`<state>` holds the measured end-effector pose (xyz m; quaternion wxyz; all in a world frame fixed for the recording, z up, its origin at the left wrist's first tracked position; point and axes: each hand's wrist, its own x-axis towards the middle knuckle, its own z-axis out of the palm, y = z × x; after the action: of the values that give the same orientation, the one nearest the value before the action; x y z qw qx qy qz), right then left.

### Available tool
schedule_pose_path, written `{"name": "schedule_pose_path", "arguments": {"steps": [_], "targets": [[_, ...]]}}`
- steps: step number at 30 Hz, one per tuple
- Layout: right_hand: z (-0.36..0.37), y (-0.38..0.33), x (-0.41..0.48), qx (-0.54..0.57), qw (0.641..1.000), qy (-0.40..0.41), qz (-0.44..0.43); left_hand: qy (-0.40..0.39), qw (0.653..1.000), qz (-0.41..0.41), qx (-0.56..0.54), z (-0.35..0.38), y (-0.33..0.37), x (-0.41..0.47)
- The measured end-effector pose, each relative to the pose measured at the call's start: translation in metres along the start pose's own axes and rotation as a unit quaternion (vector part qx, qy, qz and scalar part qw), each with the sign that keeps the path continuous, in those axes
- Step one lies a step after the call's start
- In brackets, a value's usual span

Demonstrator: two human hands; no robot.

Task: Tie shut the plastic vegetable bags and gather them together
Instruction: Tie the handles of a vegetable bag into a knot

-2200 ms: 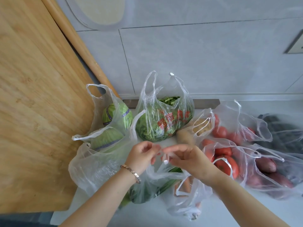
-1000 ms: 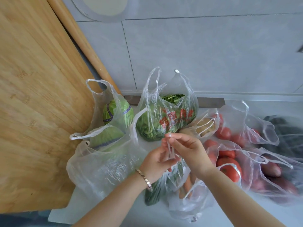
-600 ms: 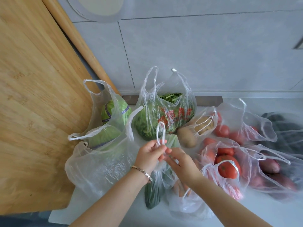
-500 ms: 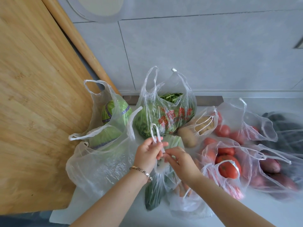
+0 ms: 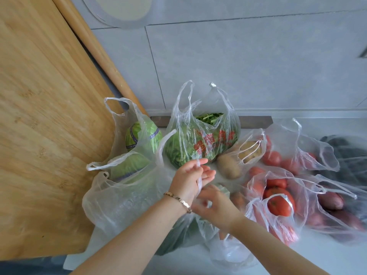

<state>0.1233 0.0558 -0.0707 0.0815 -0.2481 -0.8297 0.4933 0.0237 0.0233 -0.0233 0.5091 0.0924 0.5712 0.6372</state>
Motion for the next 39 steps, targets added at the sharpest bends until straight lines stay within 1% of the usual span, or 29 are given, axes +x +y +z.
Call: {"name": "schedule_pose_path", "arguments": {"steps": [2,3,4,5,6,7,8,11,14,16,17,19,21,22,25,28,29,30,32,33,35,37,39], "targets": [[0.001,0.004,-0.002,0.037,0.998,0.026,0.049,-0.01,1.0,-0.009,0.02,-0.005,-0.001,0.004],[0.004,0.007,-0.003,0.05,0.996,0.032,0.066,-0.02,0.998,-0.008,0.059,-0.008,-0.002,0.004],[0.006,0.01,-0.004,0.059,0.995,0.038,0.076,-0.032,0.992,-0.001,0.126,-0.012,-0.003,0.003],[0.009,0.014,-0.005,0.067,0.993,0.045,0.081,-0.044,0.976,0.012,0.214,-0.017,-0.005,0.001],[0.011,0.017,-0.006,0.08,0.992,0.057,0.081,-0.058,0.951,0.028,0.302,-0.024,-0.009,-0.003],[0.011,0.019,-0.007,0.097,0.989,0.073,0.082,-0.068,0.924,0.047,0.374,-0.03,-0.014,-0.006],[0.01,0.02,-0.008,0.116,0.986,0.086,0.087,-0.073,0.904,0.067,0.417,-0.036,-0.02,-0.01],[0.007,0.021,-0.008,0.172,0.975,0.097,0.104,-0.055,0.882,0.131,0.449,-0.045,-0.038,-0.019],[0.008,0.024,-0.006,0.21,0.958,0.132,0.146,0.001,0.866,0.2,0.458,-0.051,-0.054,-0.022],[0.008,0.029,-0.004,0.225,0.944,0.165,0.177,0.036,0.863,0.229,0.449,-0.055,-0.061,-0.022],[0.009,0.031,-0.004,0.227,0.94,0.177,0.183,0.037,0.863,0.229,0.449,-0.056,-0.063,-0.022],[0.011,0.032,-0.004,0.22,0.94,0.186,0.185,0.013,0.858,0.198,0.473,-0.057,-0.061,-0.02],[0.012,0.03,-0.005,0.208,0.942,0.195,0.176,-0.019,0.84,0.166,0.515,-0.055,-0.06,-0.016],[0.013,0.029,-0.005,0.201,0.943,0.2,0.174,-0.028,0.841,0.149,0.52,-0.054,-0.059,-0.015],[0.015,0.029,-0.005,0.175,0.944,0.215,0.18,-0.021,0.865,0.101,0.492,-0.048,-0.056,-0.015],[0.016,0.031,-0.005,0.154,0.947,0.207,0.19,-0.021,0.853,0.092,0.514,-0.044,-0.058,-0.017],[0.015,0.031,-0.005,0.156,0.948,0.204,0.191,-0.024,0.854,0.08,0.513,-0.044,-0.059,-0.017],[0.014,0.028,-0.006,0.163,0.946,0.201,0.193,-0.023,0.862,0.062,0.503,-0.043,-0.059,-0.017],[0.011,0.024,-0.009,0.166,0.951,0.18,0.189,-0.003,0.887,0.013,0.461,-0.043,-0.058,-0.015],[0.01,0.024,-0.012,0.153,0.961,0.159,0.164,0.006,0.897,-0.012,0.441,-0.044,-0.057,-0.013],[0.009,0.023,-0.017,0.061,0.989,0.108,0.076,0.007,0.907,-0.047,0.417,-0.045,-0.055,-0.01],[0.009,0.027,-0.021,-0.035,0.997,0.072,-0.004,-0.007,0.914,-0.062,0.402,-0.045,-0.053,-0.012],[0.007,0.034,-0.022,-0.082,0.995,0.027,-0.042,-0.026,0.913,-0.057,0.403,-0.045,-0.053,-0.013]]}}
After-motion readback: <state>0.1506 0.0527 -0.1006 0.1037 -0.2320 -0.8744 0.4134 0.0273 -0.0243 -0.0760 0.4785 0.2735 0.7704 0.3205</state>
